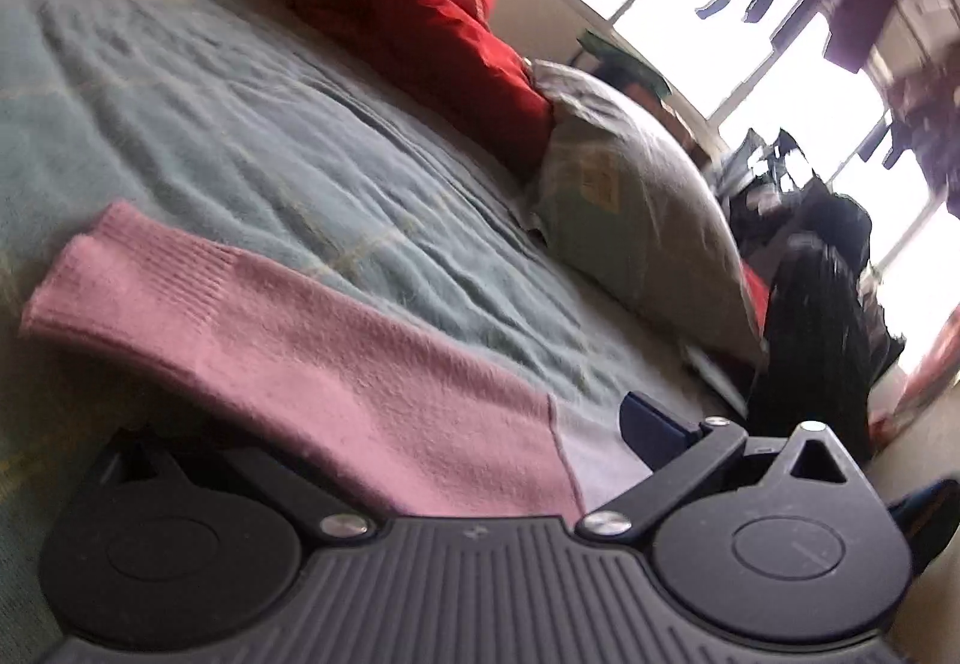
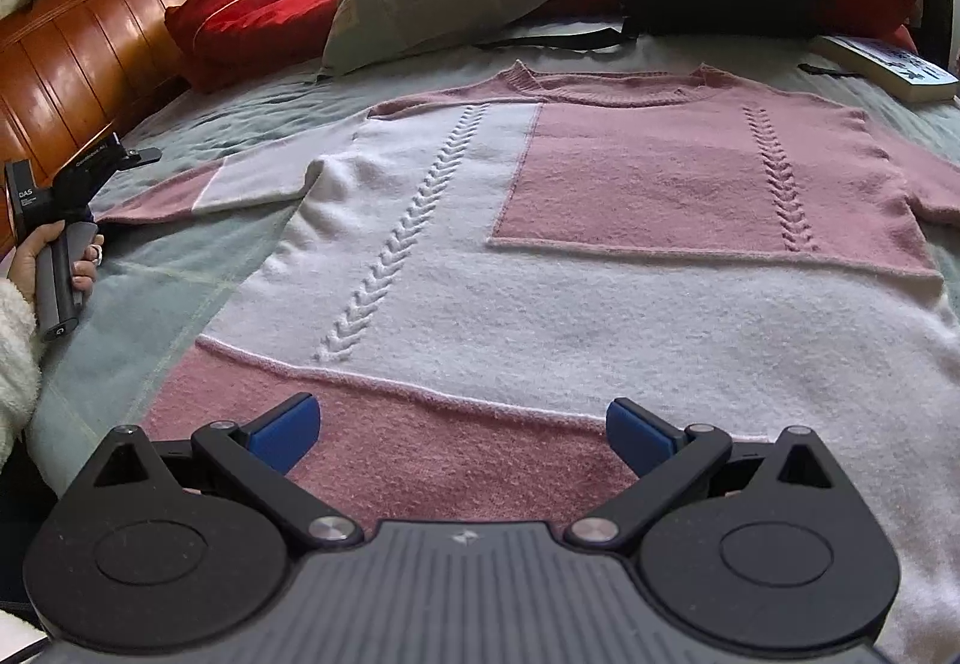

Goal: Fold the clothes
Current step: 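Lift the pinched pink cuff up off the quilt with the left gripper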

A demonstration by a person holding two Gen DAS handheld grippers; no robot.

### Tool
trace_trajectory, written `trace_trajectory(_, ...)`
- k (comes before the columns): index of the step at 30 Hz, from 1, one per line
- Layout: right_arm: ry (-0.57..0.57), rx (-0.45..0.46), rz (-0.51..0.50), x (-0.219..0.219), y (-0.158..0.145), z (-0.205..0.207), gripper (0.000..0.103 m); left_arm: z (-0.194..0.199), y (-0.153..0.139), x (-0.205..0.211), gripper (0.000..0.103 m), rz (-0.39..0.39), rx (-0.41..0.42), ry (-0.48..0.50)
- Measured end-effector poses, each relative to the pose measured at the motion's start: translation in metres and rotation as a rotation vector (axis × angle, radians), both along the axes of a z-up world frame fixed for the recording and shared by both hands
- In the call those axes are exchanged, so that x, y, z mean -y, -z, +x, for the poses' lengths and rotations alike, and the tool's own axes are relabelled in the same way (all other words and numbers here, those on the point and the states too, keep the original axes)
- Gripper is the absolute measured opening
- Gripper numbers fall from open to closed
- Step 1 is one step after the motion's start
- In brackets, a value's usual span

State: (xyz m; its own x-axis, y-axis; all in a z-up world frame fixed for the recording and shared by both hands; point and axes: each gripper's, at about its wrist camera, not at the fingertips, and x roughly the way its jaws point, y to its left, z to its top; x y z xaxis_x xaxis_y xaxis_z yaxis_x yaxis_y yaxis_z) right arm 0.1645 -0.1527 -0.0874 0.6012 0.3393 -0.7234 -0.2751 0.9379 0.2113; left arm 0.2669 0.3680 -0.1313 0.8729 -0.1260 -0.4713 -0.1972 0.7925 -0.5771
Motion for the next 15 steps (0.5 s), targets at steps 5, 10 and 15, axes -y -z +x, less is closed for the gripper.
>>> trace_trajectory(5,-0.006,0.007,-0.014,-0.003,-0.001,-0.001,0.103,0.006,-0.004,-0.009,0.102,-0.051,0.006,-0.059)
trace_trajectory(10,-0.023,0.012,-0.015,-0.004,-0.002,-0.004,0.103,0.008,-0.023,-0.003,0.102,-0.041,0.033,-0.062)
trace_trajectory(15,-0.027,0.015,-0.013,-0.004,-0.002,-0.007,0.103,0.01,-0.035,0.003,0.102,-0.047,0.041,-0.052)
